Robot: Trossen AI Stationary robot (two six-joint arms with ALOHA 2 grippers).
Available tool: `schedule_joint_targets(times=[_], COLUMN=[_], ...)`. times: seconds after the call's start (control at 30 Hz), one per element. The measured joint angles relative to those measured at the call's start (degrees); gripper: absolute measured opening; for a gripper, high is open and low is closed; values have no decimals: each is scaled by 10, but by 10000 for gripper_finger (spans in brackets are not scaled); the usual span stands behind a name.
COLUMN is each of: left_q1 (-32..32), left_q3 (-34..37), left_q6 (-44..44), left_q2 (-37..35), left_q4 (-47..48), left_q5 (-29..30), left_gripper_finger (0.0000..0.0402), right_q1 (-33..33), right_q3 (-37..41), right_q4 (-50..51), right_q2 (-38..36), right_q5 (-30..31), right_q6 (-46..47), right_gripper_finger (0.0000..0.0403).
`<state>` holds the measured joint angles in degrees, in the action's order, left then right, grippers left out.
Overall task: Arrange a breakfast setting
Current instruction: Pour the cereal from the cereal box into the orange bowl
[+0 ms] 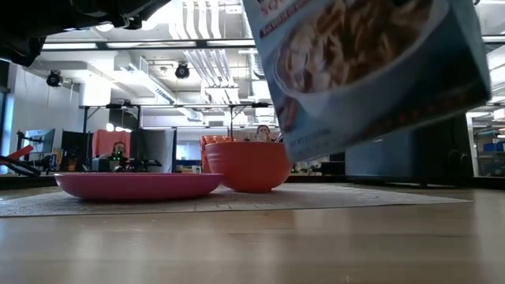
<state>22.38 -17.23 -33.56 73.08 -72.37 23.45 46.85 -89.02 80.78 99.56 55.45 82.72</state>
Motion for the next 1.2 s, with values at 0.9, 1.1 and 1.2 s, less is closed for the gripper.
schedule_joint_targets(times=[0.9,1.1,1.2], left_q1=[0,0,0], left_q3=[0,0,0], left_q6=[-100,-194,-230], left_q2=[0,0,0], left_q4=[-5,-68,-101], left_q5=[0,0,1], left_gripper_finger=[162,162,162], right_q1=[-177,-219,-234], right_q3=[-257,-267,-267], right_q4=[93,93,93], right_q2=[-36,-36,-36], right_q5=[-382,-480,-522], right_q6=[-72,-58,-58], right_gripper_finger=[117,117,117])
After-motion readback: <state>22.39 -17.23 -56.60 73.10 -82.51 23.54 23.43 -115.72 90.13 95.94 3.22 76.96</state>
